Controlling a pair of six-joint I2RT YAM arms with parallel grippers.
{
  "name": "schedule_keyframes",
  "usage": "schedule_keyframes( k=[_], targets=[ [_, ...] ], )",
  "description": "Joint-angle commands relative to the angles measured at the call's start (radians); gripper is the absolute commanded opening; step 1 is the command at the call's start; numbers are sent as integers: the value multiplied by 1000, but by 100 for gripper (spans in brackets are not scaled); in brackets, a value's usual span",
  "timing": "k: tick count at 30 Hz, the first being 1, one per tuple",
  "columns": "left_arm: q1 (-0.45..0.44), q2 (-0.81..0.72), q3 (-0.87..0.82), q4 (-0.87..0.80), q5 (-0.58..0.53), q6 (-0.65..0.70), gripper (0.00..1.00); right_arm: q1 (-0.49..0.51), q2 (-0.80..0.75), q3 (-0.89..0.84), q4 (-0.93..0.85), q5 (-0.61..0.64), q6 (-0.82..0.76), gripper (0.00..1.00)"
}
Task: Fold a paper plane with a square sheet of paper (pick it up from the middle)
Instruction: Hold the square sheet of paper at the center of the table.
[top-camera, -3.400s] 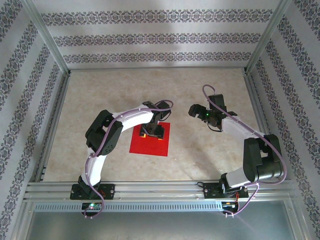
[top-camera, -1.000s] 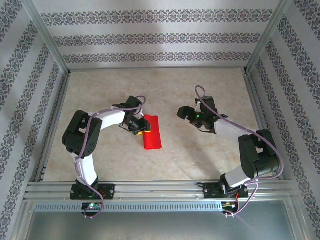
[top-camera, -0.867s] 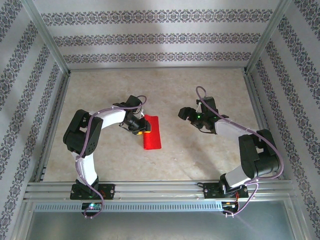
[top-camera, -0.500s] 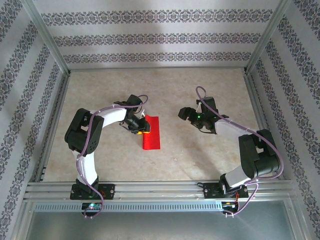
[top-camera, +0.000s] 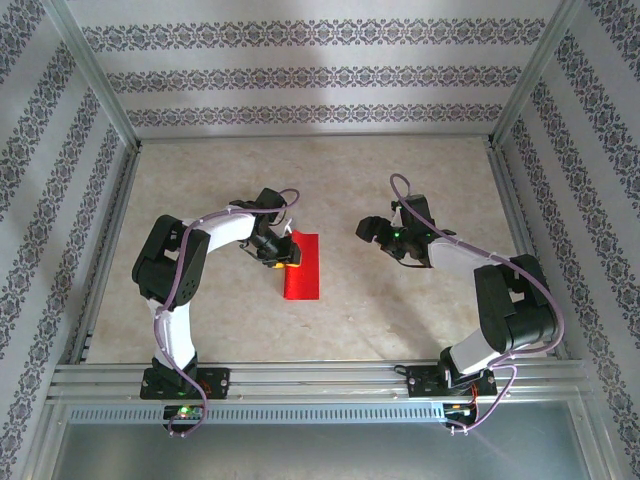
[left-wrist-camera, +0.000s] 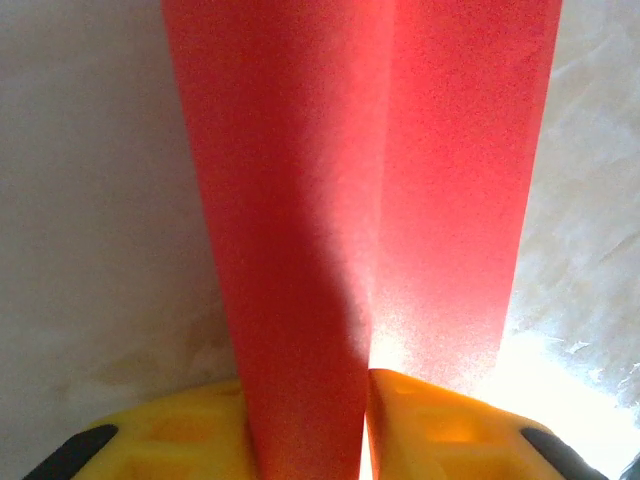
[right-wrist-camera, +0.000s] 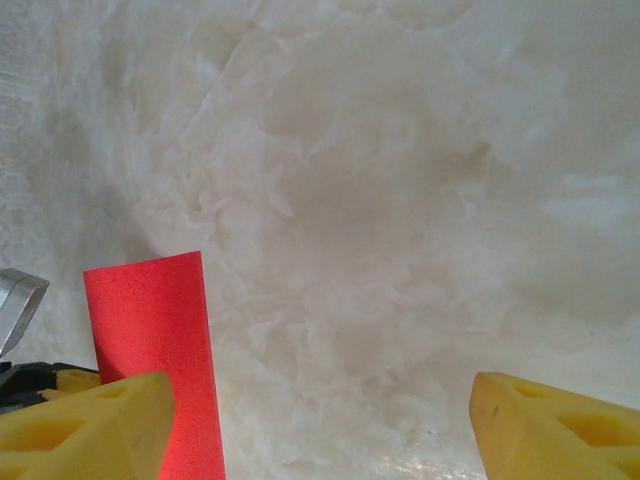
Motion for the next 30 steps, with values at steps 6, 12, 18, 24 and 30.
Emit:
schedule_keyframes(
  k=[6, 12, 18, 24, 30],
  targets=[
    [-15, 87, -39, -103, -151, 52, 35, 10, 23, 16, -2, -12, 3, 78],
    [-15, 89, -39, -112, -168, 66, 35, 15, 30, 19, -2, -13, 4, 78],
    [-15, 96, -33, -119, -180, 53, 35, 18, 32, 22, -2, -13, 6, 78],
    [-15, 104, -31, -123, -195, 13, 35, 44, 38, 26, 3, -25, 15, 78],
    [-15, 115, -23, -133, -211, -14, 35, 92, 67, 36, 20, -36, 41, 78]
  ],
)
